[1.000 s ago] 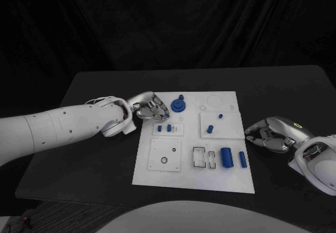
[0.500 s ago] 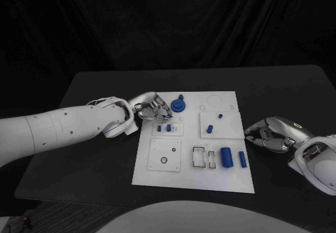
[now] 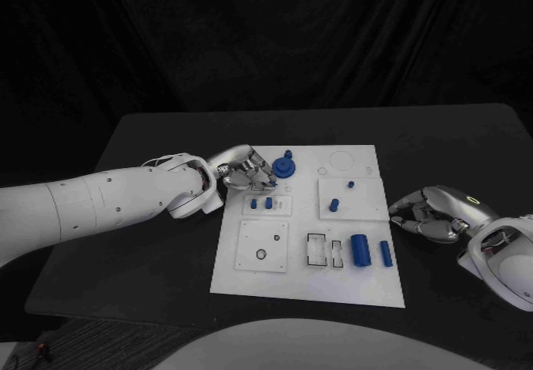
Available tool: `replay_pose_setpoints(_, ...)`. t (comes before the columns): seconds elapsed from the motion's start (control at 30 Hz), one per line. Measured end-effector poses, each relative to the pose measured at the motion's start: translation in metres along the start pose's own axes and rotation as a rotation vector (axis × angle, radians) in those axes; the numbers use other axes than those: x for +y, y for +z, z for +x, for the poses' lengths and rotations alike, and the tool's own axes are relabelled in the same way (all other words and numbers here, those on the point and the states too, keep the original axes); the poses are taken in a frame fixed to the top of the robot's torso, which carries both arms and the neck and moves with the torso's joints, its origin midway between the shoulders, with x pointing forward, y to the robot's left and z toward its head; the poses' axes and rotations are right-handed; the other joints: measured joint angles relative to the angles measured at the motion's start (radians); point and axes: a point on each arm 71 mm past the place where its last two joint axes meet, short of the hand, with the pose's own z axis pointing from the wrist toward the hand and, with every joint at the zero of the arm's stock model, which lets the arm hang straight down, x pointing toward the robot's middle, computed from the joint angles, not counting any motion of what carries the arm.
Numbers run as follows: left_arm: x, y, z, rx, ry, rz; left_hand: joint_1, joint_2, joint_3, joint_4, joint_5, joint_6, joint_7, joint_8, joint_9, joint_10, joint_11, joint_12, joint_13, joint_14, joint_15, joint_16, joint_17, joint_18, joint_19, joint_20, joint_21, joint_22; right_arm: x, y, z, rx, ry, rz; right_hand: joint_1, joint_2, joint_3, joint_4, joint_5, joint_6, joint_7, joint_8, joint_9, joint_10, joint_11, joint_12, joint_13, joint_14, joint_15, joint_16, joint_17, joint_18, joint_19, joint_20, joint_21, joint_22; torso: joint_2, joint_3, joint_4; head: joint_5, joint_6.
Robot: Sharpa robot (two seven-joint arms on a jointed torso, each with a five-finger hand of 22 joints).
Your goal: Assemble the parts on the task board
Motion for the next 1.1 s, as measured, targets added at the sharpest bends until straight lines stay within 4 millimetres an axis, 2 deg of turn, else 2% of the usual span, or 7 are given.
replay_pose_setpoints(0.47,0.0039,0.0066,0.0022,0.024,-0.002,-0.045,0.005,0.002,0.004,-0.004,0.004,0.0,0.0,0.001,-0.002,0.0,0.0,0.0,0.0,0.0,0.0,0.0,0.0,0.0,0.0,0.0,-0.003,0.0,0.0003,0.0,0.0003,0.002,0.0,-0.001,0.0,0.0,0.0,0.0,0.0,0.0,0.0,0.0,0.001,0.001,-0.001,0.001,-0.001,0.0,0.0,0.0,0.0,0.0,0.0,0.0,0.0,0.0,-0.001,0.0001,-0.0011,-0.003,0.0)
replay_pose_setpoints(0.57,0.0048,0.0065,0.0024,0.03,-0.004,-0.054,0.005,0.002,0.004,-0.004,0.004,0.0,0.0,0.001,-0.004,-0.001,0.006,-0.004,0.0,0.0,0.0,0.0,0.0,0.0,0.0,0.0,-0.004,0.0,0.0003,0.0,0.0003,0.002,0.0,-0.001,0.0,0.0,0.0,0.0,0.0,0.0,0.0,0.0,0.001,0.001,-0.001,0.001,-0.001,0.0,0.0,0.0,0.0,0.0,0.0,0.0,0.0,0.0,-0.001,0.0,-0.0007,-0.003,0.0)
replay_pose_setpoints(1.1,0.0073,-0.0001,0.0008,0.037,-0.01,-0.073,0.006,0.001,0.004,-0.004,0.004,-0.002,0.002,0.001,-0.004,-0.001,0.006,-0.004,0.0,0.0,0.0,0.0,0.0,0.0,0.0,0.0,-0.008,0.0,0.0,0.0001,0.0013,0.004,0.001,0.0,-0.001,-0.001,0.0,0.0,0.0,0.0,0.0,0.0,0.001,0.001,-0.001,0.001,-0.001,0.0,0.0,0.0,0.0,0.0,0.0,0.0,0.0,0.0,-0.002,-0.0011,0.0008,-0.004,0.0)
